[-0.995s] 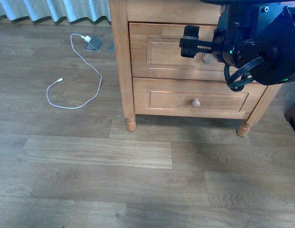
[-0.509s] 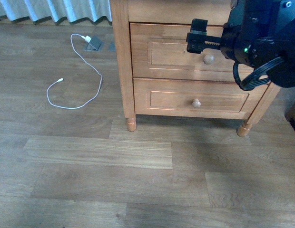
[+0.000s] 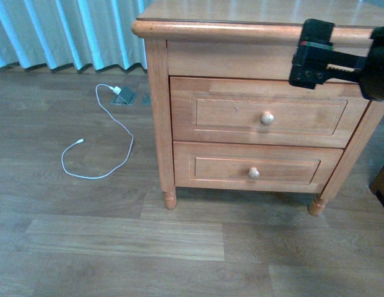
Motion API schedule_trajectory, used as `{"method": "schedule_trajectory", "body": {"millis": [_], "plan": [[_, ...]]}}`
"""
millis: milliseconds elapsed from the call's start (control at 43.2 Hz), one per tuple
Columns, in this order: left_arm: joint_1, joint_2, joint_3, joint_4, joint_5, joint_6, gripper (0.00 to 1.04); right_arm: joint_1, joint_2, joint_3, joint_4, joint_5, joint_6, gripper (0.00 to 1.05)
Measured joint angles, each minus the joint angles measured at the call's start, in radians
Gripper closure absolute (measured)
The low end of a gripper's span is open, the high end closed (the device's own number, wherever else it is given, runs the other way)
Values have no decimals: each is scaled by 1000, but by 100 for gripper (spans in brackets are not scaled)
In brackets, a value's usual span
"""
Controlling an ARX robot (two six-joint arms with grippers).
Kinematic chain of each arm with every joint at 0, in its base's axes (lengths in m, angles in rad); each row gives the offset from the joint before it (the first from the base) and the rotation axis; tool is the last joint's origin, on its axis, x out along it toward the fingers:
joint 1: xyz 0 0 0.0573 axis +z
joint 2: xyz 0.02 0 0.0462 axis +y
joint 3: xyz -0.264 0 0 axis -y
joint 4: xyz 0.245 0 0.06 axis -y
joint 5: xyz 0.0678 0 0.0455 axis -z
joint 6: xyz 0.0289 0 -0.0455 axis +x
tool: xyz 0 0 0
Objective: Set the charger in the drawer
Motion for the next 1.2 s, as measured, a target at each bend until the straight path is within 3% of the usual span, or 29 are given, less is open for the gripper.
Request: {"method": "schedule_trajectory", "body": {"millis": [324, 718, 903, 1157, 1204], "plan": [[0, 0, 0, 0, 0, 0, 6, -74, -486, -258, -171, -73, 72, 8], [0, 0, 0, 0, 0, 0, 6, -276, -931, -459, -407, -212, 98, 8], [0, 0, 0, 0, 0, 0, 6, -336, -1007, -528, -428, -244, 128, 8], [0, 0, 0, 0, 0, 0, 6, -337, -1008, -531, -422, -240, 130, 9], [0, 0, 0, 0, 0, 0, 6, -308, -1007, -579, -280, -163, 50, 18]]}}
